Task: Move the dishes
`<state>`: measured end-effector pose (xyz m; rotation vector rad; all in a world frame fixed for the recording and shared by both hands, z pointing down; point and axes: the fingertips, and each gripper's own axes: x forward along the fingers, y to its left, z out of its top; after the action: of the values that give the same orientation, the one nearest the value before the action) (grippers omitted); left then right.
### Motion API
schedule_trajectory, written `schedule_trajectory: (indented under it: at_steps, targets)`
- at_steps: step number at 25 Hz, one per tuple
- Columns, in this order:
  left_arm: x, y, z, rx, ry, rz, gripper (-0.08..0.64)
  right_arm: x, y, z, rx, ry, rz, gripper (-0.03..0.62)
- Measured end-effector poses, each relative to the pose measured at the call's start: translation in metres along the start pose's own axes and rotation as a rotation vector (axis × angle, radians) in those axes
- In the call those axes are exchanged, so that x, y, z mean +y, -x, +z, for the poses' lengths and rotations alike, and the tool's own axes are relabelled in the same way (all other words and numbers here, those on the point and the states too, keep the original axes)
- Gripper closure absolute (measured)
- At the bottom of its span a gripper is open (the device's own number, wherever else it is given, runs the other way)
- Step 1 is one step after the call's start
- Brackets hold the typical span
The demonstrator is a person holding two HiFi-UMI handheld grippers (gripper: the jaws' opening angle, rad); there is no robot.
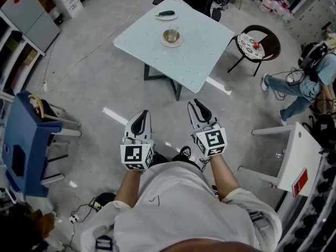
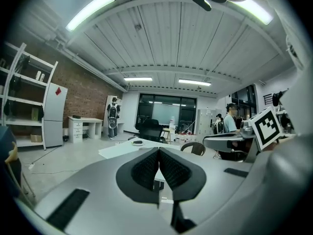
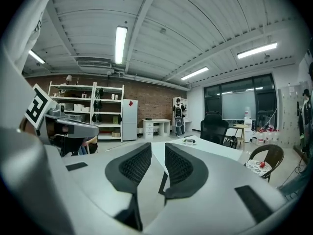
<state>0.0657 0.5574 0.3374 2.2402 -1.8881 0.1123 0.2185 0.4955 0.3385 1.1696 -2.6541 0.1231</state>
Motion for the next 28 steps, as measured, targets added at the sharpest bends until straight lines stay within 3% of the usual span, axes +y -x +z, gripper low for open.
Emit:
schedule_trajectory:
  at_steps: [8, 12, 20, 28]
  targets:
    - [0.07, 0.029, -0.021, 0.036, 0.016, 0.03, 0.54, 0.052, -0.045, -0.006, 0.031, 0.005, 0.012, 0.485]
    - [0.09, 0.024, -0.028, 0.045, 0.04, 0.032, 0.54, 0.057, -0.058, -0.01, 0.06, -0.009, 0.006, 0.471]
    - [0.097, -0.029, -0.025, 0.062, 0.047, -0.005, 0.54, 0.011, -0.094, -0.009, 0.067, -0.027, -0.036, 0.465]
    - [0.114, -0.147, 0.012, 0.047, 0.003, -0.035, 0.54, -0.066, -0.179, 0.017, 0.007, -0.032, -0.03, 0.454]
